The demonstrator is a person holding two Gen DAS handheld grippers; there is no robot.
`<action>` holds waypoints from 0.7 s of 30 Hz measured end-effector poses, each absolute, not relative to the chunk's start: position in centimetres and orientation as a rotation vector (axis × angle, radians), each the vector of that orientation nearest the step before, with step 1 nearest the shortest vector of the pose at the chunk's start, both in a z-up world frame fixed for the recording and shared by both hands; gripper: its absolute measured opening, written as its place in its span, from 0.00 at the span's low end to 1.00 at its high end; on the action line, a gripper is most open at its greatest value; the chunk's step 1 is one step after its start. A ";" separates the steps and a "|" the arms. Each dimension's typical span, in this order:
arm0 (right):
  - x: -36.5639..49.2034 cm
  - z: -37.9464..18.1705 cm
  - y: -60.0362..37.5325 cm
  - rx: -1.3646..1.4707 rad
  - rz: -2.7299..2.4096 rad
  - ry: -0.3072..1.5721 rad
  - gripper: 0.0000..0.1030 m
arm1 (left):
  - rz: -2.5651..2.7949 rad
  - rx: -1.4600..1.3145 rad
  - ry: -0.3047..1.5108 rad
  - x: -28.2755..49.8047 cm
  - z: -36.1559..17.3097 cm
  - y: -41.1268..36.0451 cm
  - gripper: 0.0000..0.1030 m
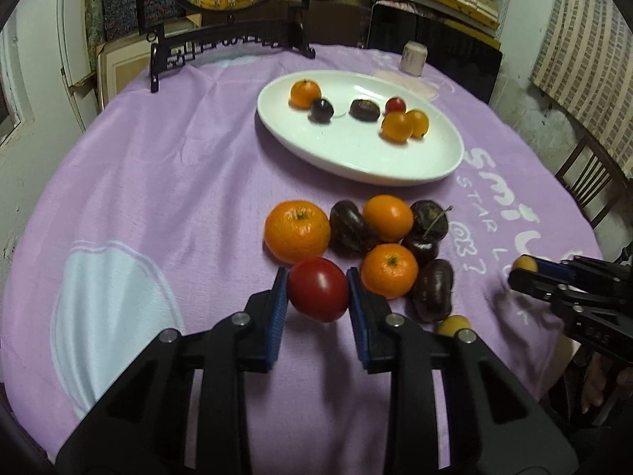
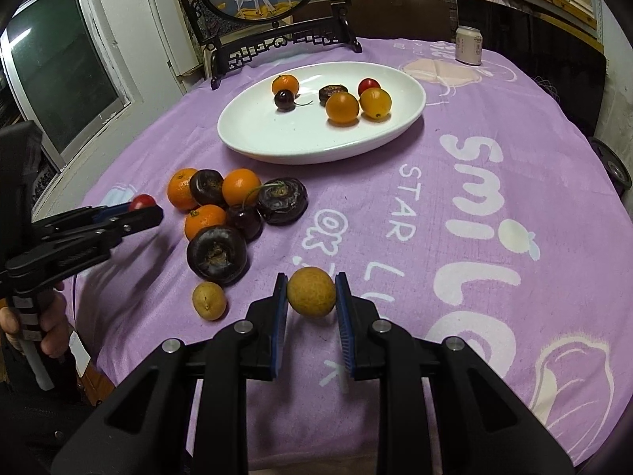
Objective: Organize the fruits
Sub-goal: 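Grasp the red tomato with the left tool while the right tool carries the brown fruit, both onto plate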
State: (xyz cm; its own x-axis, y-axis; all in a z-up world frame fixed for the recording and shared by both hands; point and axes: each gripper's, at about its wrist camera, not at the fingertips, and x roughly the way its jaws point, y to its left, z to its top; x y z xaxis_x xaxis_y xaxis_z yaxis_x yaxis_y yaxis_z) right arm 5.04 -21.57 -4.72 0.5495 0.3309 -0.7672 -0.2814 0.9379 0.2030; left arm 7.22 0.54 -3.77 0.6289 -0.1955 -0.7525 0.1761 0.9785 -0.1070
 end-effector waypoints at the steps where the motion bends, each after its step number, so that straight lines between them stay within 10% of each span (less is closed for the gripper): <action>1: 5.1 -4.7 -21.5 0.057 0.363 0.920 0.23 | -0.216 -0.024 0.860 7.1 -3.5 0.6 0.29; 21: 20.1 0.9 -18.3 -0.011 0.369 0.813 0.23 | -0.208 -0.004 0.882 21.9 1.2 -1.9 0.29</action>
State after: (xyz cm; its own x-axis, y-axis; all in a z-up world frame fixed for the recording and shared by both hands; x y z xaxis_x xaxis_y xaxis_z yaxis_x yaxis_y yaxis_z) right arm 20.05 -18.26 0.90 0.6271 0.3178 -0.7112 -0.3258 0.9363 0.1311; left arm 21.92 -1.86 1.15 0.6165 -0.1824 -0.7660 0.1789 0.9798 -0.0893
